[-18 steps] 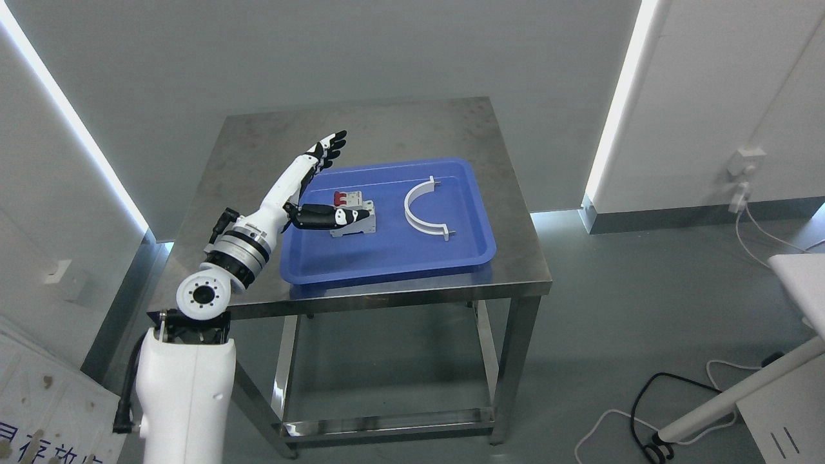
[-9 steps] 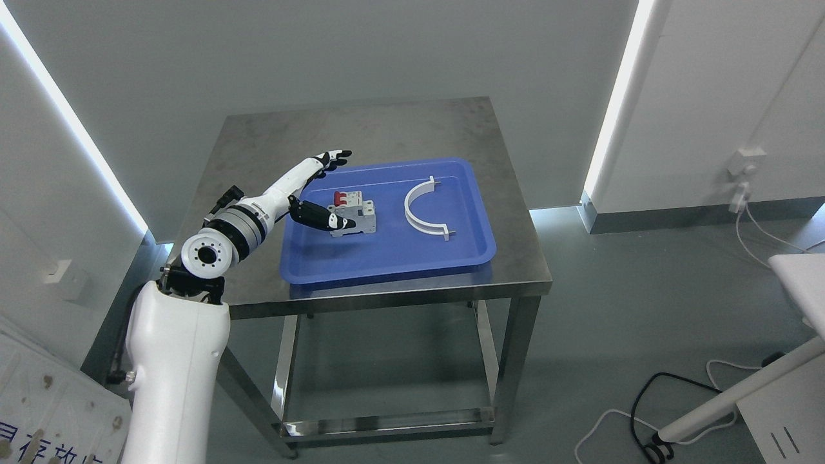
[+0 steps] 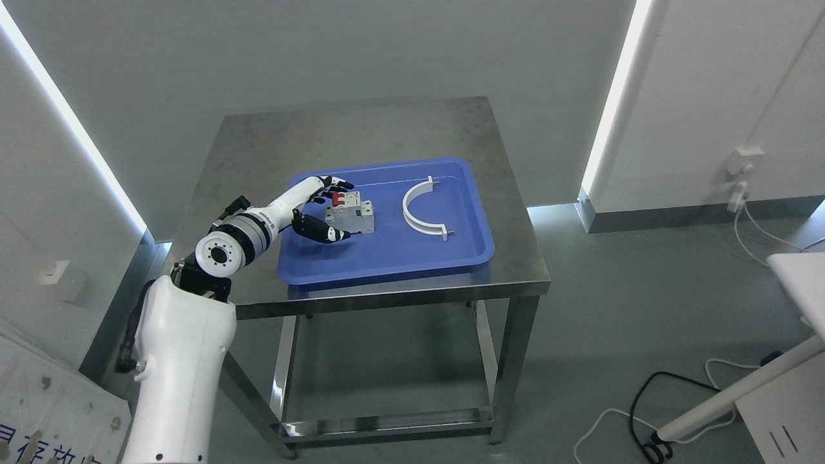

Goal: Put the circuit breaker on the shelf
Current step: 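Close the left hand fingers around the grey circuit breaker, then lift the circuit breaker up out of the tray with the left hand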

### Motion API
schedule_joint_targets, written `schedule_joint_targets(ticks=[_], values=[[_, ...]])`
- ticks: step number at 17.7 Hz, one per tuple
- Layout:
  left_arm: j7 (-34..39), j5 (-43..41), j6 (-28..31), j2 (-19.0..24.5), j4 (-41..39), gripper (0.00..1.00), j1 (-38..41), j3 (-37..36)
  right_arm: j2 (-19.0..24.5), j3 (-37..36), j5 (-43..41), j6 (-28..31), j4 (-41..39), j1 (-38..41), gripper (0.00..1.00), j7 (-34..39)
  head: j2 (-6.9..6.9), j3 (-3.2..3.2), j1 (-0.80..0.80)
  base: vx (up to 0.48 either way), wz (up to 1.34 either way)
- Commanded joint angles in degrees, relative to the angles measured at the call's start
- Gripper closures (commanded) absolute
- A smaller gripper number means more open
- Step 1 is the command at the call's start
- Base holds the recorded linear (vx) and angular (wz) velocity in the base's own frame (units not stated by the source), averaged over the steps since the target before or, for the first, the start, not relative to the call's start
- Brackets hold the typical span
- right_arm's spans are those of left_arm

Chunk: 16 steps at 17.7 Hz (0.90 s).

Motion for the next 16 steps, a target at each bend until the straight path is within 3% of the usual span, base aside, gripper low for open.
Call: schedule_joint_targets(ticks=[1,6,10,13,16], values=[[2.7,-0.9,-0.3,-1.4,6.5,0.50,-1.4,-1.4,-1.0,0.0,0.0,0.0,0.0,0.0,0.00,0.0,0.00,0.00,0.00,0.000,0.00],[3.8,-0.9,-3.8,-1.2,6.7,0.77,-1.4,0.0,-1.0,0.0,0.0,0.0,0.0,0.1,0.00,0.0,0.00,0.00,0.00,0.000,0.00],[9.9,2.1,-7.1,-3.1,4.1,0.79,-5.8,11.3,-1.0,0.0,0.0,0.0,0.0,0.0,0.00,0.0,0.00,0.00,0.00,0.000,0.00],[11.6,16.0,-13.6,-3.1,-0.6,0.78,-6.2,21.9,-1.0,0.0,0.0,0.0,0.0,0.1,0.00,0.0,0.00,0.00,0.00,0.003,0.05],[24.0,28.0,-19.9,-3.1,-3.1,0.76,-1.6,22.8,-1.0,0.0,0.0,0.0,-0.1,0.0,0.00,0.0,0.00,0.00,0.00,0.004,-0.03]])
